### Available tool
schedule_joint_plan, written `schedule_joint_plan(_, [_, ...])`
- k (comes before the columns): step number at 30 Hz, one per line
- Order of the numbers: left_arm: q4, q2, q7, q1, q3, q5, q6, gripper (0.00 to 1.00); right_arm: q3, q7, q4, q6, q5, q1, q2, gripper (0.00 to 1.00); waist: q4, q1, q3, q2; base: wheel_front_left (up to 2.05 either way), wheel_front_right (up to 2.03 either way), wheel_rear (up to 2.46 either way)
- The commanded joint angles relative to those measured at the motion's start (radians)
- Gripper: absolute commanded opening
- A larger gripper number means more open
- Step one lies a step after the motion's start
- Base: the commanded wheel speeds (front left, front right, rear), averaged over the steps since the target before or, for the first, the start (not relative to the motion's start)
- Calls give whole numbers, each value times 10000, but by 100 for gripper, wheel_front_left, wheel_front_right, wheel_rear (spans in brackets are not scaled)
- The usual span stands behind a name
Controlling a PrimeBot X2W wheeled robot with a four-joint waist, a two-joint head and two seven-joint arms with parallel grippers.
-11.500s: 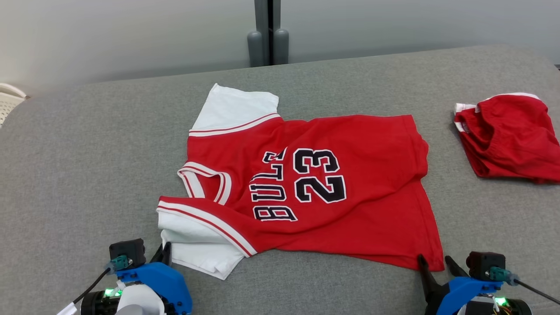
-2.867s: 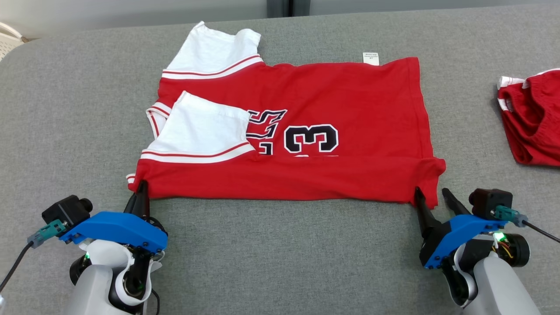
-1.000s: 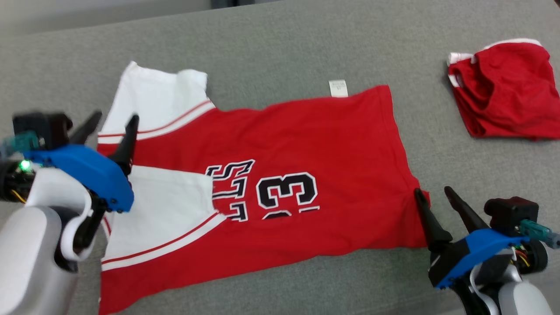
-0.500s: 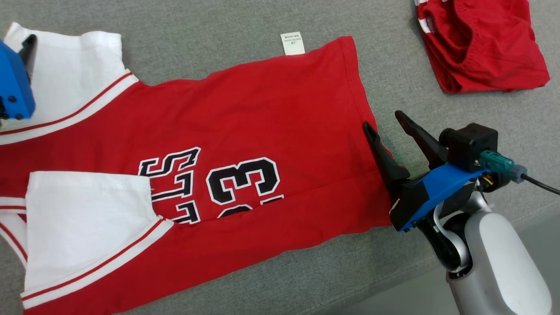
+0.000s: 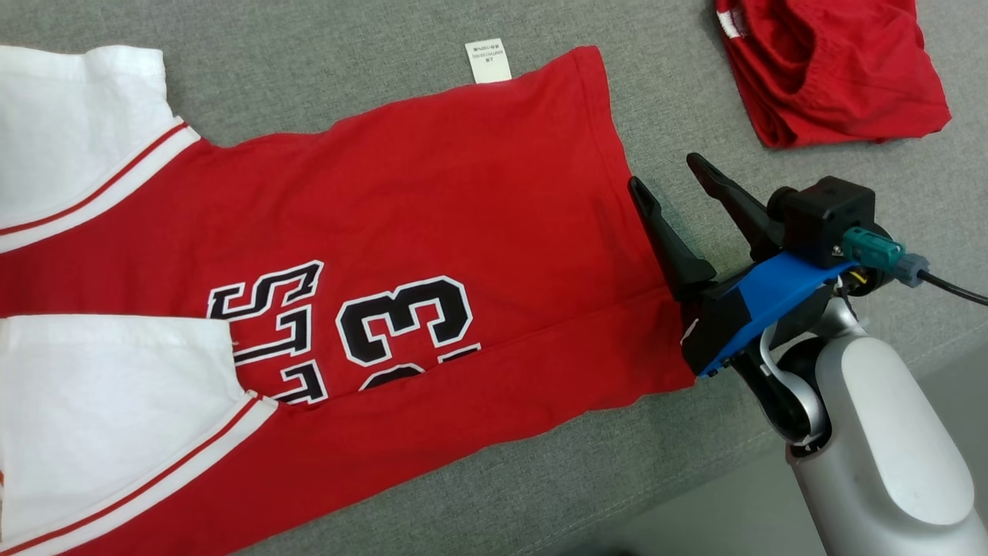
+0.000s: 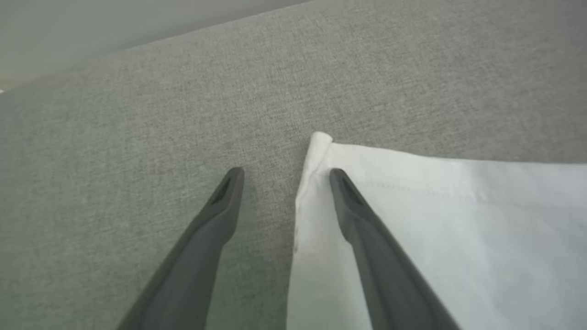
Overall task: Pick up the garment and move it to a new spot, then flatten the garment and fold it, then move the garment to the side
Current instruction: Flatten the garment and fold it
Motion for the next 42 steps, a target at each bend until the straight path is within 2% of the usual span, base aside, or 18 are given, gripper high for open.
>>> schedule_joint_plan(1, [81,51,2,-145,-101,85,-22,100,72,-16,28,5,2,-270,-58,100,-25,-1,41,-3,0,0,0])
schedule_joint_plan(7, [290,-1,-4,-200,-213,120,-54,99,316,81,228,5,-4,-883,-112,100,-91,-1,181,-3,0,0,0])
schedule_joint_plan(8, [312,-15,-17,-212,-247,143,-70,77,353,98,279,5,18,-1004,-102,100,-86,-1,196,-3,0,0,0])
schedule_joint_plan(9, [336,-74,-50,-227,-271,104,-102,42,385,107,345,5,32,-1146,-111,100,-73,-1,205,-3,0,0,0])
schedule_joint_plan(10, [354,-145,-72,-243,-292,28,-155,18,407,132,426,5,44,-1290,-122,100,-50,-1,208,-3,0,0,0])
schedule_joint_plan(11, [344,-211,-138,-264,-336,-33,-251,0,414,148,546,5,47,-1443,-146,100,-10,-1,201,-3,0,0,0])
schedule_joint_plan(16, [370,-450,-417,-365,-497,-119,-567,0,383,323,1409,5,-133,-2337,-293,100,295,-1,81,-3,0,0,0])
schedule_joint_plan(25, [77,-1138,-1332,-688,-792,-286,-906,0,704,822,3765,5,-491,-3942,-788,100,1258,-1,-257,-3,0,0,0])
schedule_joint_plan(37, [-723,-1637,-2007,-519,-1204,-646,-1222,0,1241,1731,5949,4,-336,-4768,-1514,100,2161,-1,-389,-3,0,0,0])
schedule_joint_plan(38, [-779,-1652,-2061,-493,-1228,-666,-1240,0,1292,1767,6068,5,-299,-4804,-1525,94,2191,-1,-390,-3,0,0,0])
schedule_joint_plan(41, [-936,-1709,-2201,-466,-1274,-742,-1245,0,1439,1790,6416,4,-166,-4984,-1601,50,2273,-1,-386,-3,0,0,0])
schedule_joint_plan(42, [-974,-1721,-2274,-460,-1271,-757,-1252,0,1518,1785,6521,2,-157,-5057,-1649,46,2293,-1,-384,-3,0,0,0])
